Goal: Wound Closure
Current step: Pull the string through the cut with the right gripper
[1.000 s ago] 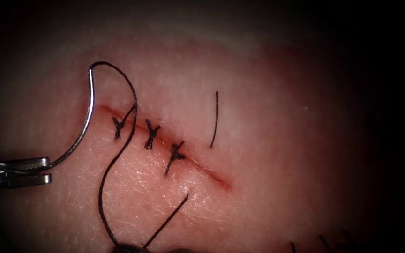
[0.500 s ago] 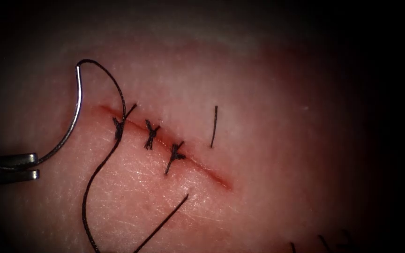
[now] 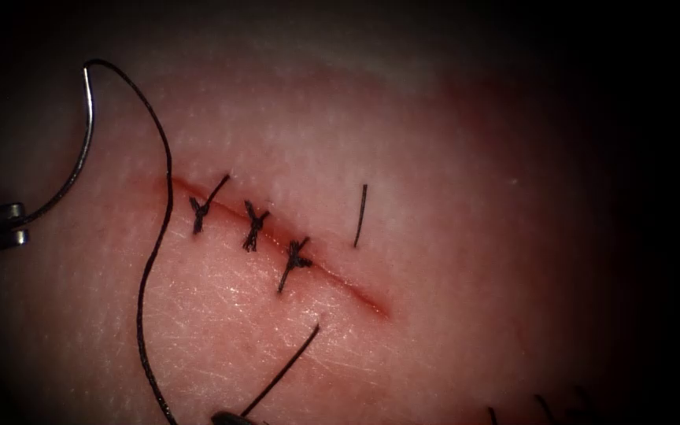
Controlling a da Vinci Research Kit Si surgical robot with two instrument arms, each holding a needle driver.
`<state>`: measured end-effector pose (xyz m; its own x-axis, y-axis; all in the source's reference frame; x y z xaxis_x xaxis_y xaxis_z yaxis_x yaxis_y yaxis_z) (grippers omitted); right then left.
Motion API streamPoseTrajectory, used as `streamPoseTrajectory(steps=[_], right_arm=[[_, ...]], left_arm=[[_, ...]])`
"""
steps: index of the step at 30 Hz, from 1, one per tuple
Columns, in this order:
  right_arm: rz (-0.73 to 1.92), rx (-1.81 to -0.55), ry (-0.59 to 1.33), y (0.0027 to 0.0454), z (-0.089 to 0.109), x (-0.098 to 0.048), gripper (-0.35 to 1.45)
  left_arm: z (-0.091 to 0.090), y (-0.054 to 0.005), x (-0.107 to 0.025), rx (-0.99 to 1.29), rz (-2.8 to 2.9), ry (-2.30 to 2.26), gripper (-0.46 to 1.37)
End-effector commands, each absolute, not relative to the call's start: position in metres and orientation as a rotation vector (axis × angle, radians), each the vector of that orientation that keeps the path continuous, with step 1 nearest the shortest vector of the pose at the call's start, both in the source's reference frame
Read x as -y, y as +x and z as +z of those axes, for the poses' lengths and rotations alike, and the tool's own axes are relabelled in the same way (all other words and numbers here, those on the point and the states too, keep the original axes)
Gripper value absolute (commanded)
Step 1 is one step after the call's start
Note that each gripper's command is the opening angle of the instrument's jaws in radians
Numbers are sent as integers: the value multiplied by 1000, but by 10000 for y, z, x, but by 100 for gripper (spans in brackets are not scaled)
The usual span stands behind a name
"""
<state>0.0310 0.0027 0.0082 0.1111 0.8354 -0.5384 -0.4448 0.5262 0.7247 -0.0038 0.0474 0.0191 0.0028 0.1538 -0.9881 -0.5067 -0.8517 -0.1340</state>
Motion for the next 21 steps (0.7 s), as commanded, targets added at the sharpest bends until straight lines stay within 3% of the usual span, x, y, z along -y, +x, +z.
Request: streamPoseTrajectory(steps=[1, 8, 13, 21], right_arm=[[998, -1106, 429, 303, 82, -32, 114], [1071, -1125, 385, 256, 87, -76, 100], [1160, -1105, 404, 232, 109, -103, 99], [1302, -1078, 439, 226, 157, -137, 92]], left_arm=[[193, -37, -475, -367, 1908, -1821, -35], [206, -31, -478, -394, 1919, -1800, -35], [209, -36, -471, -394, 1907, -1793, -35], [211, -50, -459, -390, 1908, -1786, -35]])
